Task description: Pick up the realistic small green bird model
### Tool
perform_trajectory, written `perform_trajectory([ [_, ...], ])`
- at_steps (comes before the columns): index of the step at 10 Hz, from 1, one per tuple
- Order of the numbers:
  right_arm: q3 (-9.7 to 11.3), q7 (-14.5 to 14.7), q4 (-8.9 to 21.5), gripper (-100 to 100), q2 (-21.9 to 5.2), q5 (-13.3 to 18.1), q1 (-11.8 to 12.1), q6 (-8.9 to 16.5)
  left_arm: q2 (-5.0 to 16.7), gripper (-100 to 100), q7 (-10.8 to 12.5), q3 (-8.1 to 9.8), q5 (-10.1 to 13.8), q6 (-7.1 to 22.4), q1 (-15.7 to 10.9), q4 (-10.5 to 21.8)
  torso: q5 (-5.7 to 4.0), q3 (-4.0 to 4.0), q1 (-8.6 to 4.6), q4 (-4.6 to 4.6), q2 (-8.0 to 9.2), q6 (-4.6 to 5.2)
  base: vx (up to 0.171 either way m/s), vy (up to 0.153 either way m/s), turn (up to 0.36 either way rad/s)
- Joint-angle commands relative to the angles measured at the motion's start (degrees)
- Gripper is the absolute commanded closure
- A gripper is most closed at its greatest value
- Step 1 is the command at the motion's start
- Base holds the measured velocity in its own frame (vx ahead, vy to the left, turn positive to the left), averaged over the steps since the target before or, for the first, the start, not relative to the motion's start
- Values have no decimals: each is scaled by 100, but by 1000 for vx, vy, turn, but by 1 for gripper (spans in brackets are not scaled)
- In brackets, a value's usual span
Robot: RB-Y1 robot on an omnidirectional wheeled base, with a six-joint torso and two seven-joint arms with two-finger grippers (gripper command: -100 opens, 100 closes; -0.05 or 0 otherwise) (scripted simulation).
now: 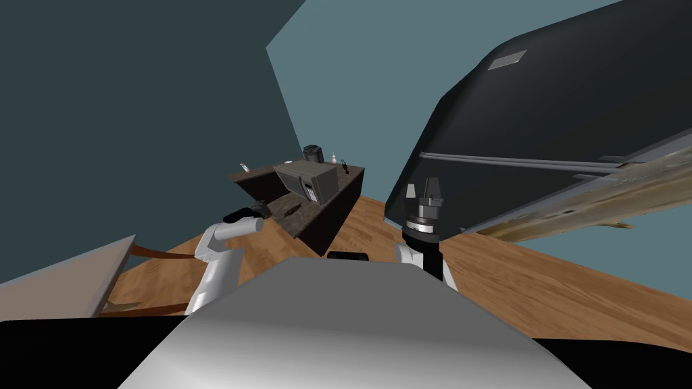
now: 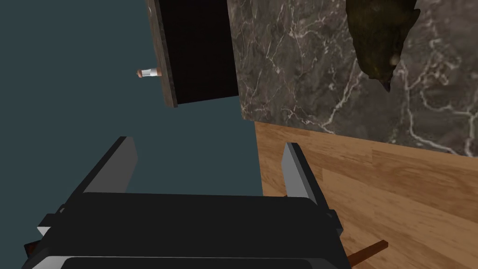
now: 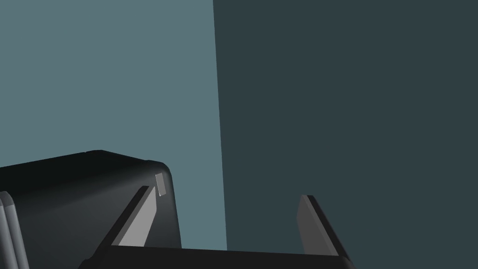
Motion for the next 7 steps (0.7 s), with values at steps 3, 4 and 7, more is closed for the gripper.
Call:
perform_trajectory([
  [3, 0, 0, 0, 0, 0, 0, 0, 0, 79, -100, 87, 117, 65, 596, -100, 147, 3, 4, 12, 2, 7, 2, 29, -23, -36],
  [4, 0, 0, 0, 0, 0, 0, 0, 0, 132, -100, 153, 209, 118, 786, -171, 264, 3, 3, 10, 1, 5, 0, 68, -43, -56],
  [7, 0, 0, 0, 0, 0, 0, 0, 0, 177, -100, 211, 292, 168, 1200, -237, 379, 3, 3, 12, 1, 6, -1, 40, -29, -29],
])
